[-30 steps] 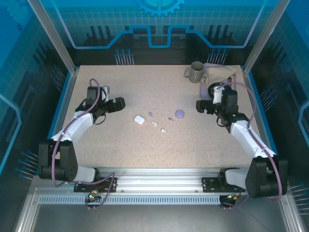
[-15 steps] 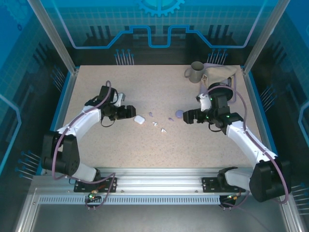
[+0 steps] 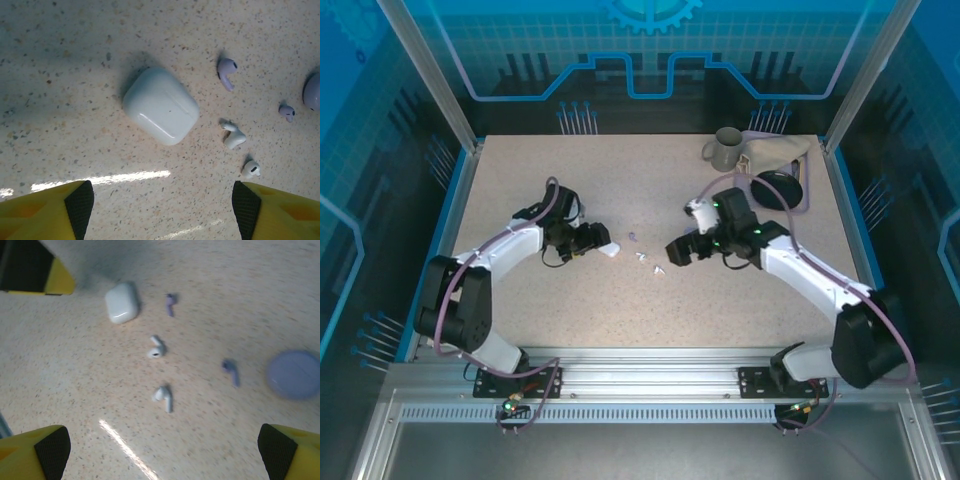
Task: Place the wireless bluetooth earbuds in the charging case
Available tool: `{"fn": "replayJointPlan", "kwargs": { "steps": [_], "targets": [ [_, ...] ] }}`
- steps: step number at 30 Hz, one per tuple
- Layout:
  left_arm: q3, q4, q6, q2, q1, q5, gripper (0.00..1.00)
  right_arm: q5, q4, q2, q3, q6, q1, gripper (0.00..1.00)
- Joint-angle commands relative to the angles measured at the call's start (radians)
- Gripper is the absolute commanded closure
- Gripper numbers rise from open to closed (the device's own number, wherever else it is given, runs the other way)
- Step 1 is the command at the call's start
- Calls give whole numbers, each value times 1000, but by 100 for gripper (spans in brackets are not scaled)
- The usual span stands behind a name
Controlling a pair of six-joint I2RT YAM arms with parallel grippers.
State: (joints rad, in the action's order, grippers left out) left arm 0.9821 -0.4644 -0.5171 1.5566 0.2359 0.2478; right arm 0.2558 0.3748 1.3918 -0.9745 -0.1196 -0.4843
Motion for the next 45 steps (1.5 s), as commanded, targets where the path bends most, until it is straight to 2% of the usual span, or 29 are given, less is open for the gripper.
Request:
{"fn": "replayJointPlan", "kwargs": {
  "steps": [1,5,11,13,21,34,45],
  "targets": [
    [-35,36,-69,-66,-28,17,23,-27,29,107,-105,57,-89,0],
    [-106,66,-86,-149,-117,80,23,-53,50,262,-241,86,-173,1],
    [-185,69,-100,-247,-221,154,23,-48,134,515,-495,136,-265,19],
    [-198,58,-100,-268,-248,161,23,-79,170,588,-573,144,-284,22],
    [-208,17,-81,-316,-268,151,22,-171,257,776,-768,158,-309,31],
    [-201,4,-64,-331,-270,148,20,-240,310,882,-874,168,-311,30],
    [-199,-7,-57,-342,-268,143,20,-210,360,929,-948,188,-312,29]
  ]
}}
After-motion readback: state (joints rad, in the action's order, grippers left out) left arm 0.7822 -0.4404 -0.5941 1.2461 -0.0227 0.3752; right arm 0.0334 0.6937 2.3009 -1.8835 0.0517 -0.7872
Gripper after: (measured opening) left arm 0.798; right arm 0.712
